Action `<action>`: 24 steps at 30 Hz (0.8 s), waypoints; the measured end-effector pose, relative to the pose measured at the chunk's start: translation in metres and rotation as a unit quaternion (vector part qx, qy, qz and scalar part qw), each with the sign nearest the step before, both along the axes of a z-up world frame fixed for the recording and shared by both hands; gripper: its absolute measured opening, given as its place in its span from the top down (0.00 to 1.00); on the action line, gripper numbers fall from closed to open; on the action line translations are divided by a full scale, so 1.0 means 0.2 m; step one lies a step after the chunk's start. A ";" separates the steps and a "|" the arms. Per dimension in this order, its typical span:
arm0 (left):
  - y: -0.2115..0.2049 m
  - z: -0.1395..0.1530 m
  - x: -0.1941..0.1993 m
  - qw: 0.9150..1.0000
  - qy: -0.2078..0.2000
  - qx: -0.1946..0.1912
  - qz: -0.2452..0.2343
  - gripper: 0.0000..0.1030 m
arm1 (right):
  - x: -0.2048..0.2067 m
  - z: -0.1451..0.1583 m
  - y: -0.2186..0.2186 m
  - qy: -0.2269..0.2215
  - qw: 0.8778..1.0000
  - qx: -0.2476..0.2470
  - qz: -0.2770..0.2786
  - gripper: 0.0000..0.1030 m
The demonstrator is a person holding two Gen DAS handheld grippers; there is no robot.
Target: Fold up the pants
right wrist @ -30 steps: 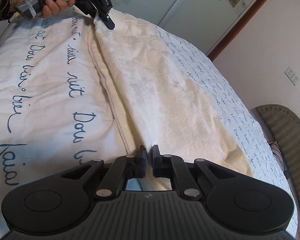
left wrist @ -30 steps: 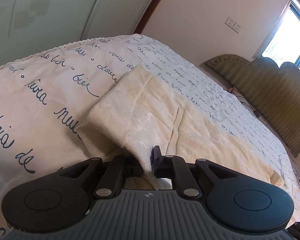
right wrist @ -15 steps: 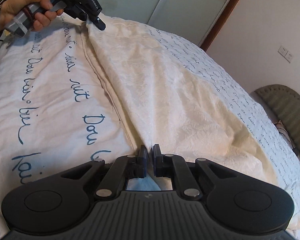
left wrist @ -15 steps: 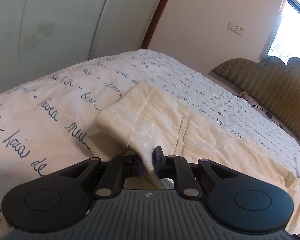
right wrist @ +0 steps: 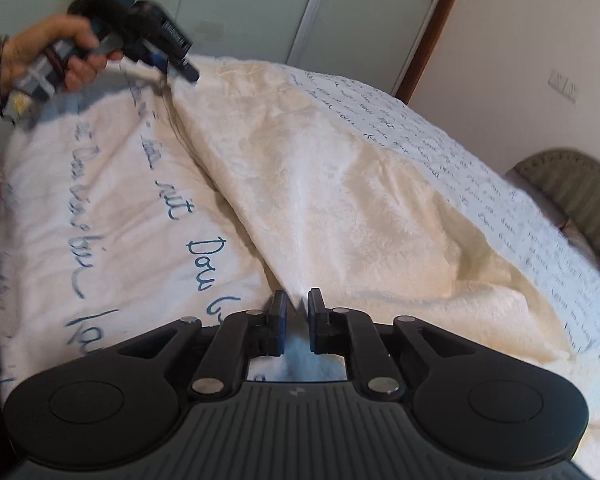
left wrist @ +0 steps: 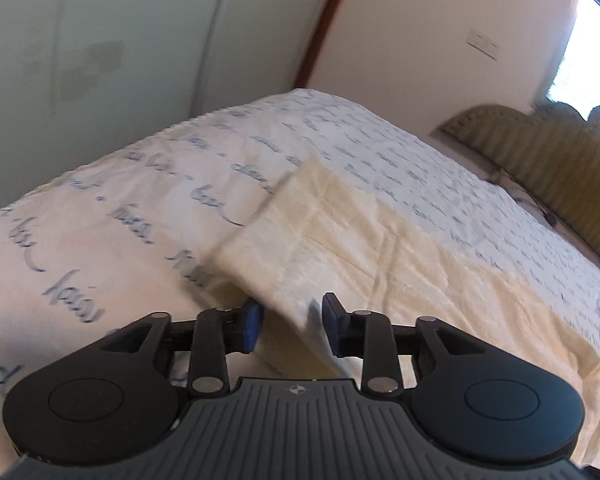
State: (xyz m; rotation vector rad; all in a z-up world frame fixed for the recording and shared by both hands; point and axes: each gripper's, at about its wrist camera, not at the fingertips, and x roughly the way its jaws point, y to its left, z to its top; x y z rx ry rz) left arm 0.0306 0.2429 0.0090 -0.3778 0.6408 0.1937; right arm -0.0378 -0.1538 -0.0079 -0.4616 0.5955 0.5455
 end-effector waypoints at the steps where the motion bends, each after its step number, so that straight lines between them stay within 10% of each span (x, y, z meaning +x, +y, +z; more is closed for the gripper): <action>1: 0.01 0.02 -0.02 1.000 0.001 0.015 0.027 0.47 | -0.01 0.04 -0.06 0.002 1.000 0.021 -0.008 0.89; 7: -0.08 0.22 -0.12 0.988 -0.062 0.108 0.093 0.38 | -0.02 0.11 -0.58 -0.017 0.968 0.110 -0.224 0.84; 14: -0.67 0.22 0.06 0.981 -0.082 0.098 -0.147 0.33 | -0.16 -0.11 -1.22 0.018 0.873 0.128 -0.470 0.65; 18: -1.14 0.10 0.14 0.937 -0.076 0.064 -0.334 0.33 | -0.22 -0.04 -1.32 -0.020 0.841 0.142 -0.521 0.64; 24: -1.71 -0.09 0.09 0.845 -0.070 0.086 -0.524 0.32 | 0.03 0.12 -1.25 -0.044 0.869 0.190 -0.455 0.64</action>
